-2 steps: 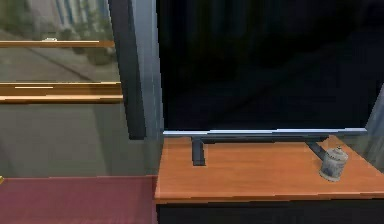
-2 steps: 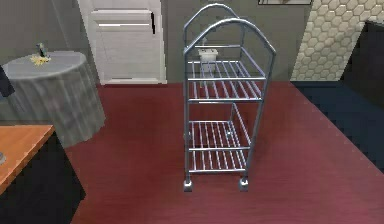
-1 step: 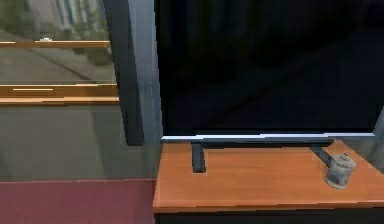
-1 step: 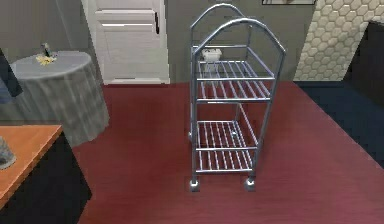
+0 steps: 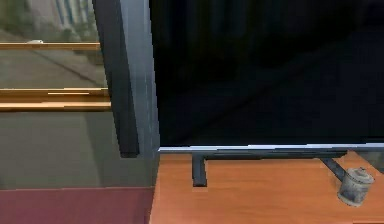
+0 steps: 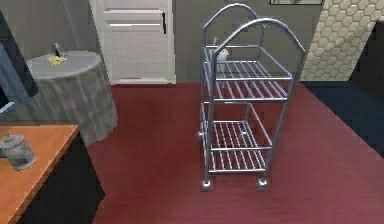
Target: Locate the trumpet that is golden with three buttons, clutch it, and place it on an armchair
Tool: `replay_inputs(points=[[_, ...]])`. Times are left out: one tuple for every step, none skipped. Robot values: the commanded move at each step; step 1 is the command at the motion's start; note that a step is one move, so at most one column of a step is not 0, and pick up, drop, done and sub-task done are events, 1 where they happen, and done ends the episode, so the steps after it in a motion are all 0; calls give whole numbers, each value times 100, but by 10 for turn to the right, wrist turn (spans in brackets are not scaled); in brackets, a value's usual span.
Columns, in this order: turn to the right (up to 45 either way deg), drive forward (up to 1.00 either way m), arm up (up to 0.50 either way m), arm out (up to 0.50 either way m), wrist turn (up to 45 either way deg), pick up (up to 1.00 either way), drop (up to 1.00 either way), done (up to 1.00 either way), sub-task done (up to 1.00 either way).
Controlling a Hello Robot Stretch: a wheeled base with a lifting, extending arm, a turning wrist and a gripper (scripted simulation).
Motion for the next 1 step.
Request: replay_inputs(points=[[450, 0, 0, 0, 0, 0, 0, 0, 0]])
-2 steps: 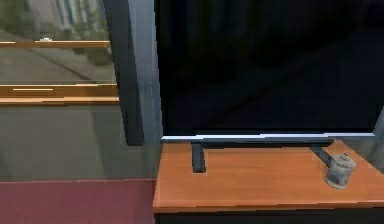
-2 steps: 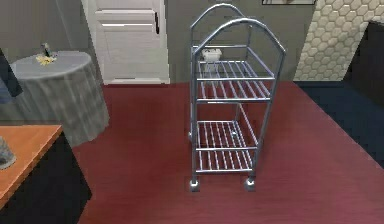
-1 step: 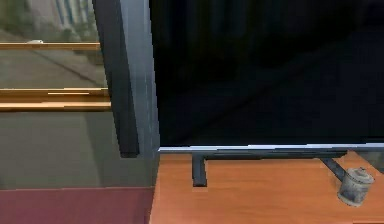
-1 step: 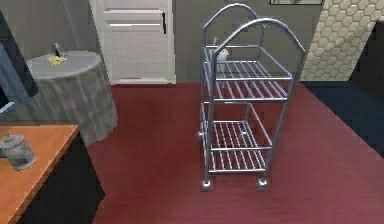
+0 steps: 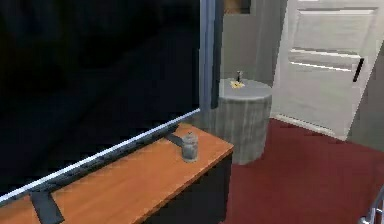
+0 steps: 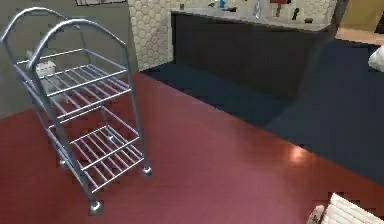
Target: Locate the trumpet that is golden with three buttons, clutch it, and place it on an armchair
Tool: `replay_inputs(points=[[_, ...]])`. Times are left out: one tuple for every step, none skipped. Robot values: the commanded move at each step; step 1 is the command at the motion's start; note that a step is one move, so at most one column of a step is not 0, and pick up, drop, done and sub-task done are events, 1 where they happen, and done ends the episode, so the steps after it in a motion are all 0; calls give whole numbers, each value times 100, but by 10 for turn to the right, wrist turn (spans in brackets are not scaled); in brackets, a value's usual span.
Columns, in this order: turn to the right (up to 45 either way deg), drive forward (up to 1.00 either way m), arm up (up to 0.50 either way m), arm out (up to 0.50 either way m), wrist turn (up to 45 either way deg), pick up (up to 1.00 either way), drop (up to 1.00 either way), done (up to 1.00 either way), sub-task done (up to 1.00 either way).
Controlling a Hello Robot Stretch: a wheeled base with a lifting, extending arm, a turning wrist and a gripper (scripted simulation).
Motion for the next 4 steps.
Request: replay_inputs(points=[[450, 0, 0, 0, 0, 0, 0, 0, 0], [450, 0, 0, 0, 0, 0, 0, 0, 0], [0, 40, 0, 0, 0, 0, 0, 0, 0], [0, 5, 0, 0, 0, 0, 0, 0, 0]])
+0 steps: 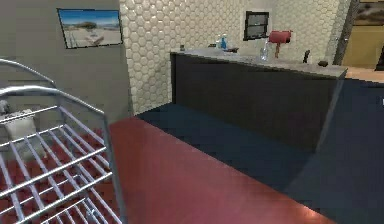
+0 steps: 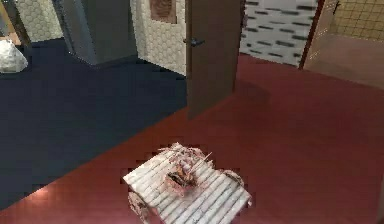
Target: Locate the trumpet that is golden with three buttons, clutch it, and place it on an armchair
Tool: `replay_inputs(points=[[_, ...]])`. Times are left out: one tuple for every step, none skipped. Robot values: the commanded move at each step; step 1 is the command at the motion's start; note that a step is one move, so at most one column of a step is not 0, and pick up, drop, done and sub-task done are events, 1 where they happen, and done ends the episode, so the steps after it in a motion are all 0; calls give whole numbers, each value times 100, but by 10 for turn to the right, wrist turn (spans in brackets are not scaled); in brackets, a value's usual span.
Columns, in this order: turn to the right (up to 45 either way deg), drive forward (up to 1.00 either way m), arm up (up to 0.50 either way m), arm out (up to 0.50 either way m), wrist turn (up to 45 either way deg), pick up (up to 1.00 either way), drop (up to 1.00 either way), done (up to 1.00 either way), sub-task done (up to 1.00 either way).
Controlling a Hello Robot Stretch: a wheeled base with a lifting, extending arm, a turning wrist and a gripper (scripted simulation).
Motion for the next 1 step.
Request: replay_inputs(points=[[390, 0, 0, 0, 0, 0, 0, 0, 0]])
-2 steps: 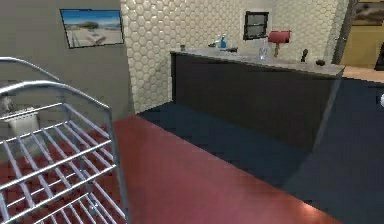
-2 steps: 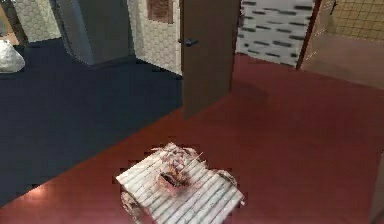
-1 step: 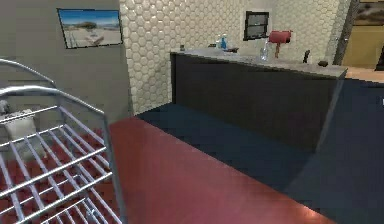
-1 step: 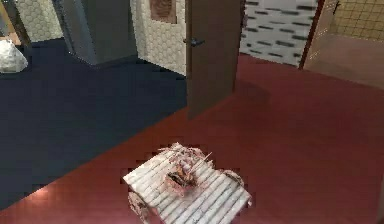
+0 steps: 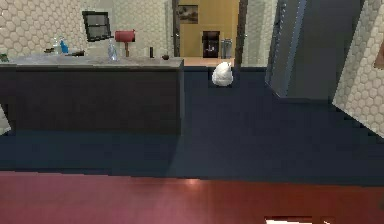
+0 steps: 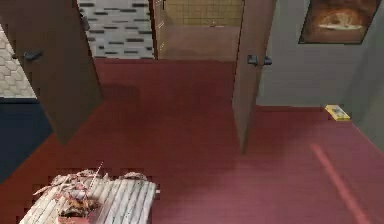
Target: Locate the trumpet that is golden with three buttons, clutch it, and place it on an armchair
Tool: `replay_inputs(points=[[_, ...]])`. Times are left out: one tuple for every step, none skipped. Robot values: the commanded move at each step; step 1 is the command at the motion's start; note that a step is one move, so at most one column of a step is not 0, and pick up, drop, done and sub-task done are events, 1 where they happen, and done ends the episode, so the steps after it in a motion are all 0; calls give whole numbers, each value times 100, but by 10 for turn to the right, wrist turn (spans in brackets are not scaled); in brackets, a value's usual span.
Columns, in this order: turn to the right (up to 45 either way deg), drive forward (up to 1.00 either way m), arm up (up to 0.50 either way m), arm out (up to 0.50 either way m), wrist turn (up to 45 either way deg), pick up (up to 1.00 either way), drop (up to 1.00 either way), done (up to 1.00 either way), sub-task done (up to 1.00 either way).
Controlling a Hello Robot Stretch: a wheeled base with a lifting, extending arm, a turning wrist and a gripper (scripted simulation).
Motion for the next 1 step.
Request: replay_inputs(points=[[0, 100, 0, 0, 0, 0, 0, 0, 0]])
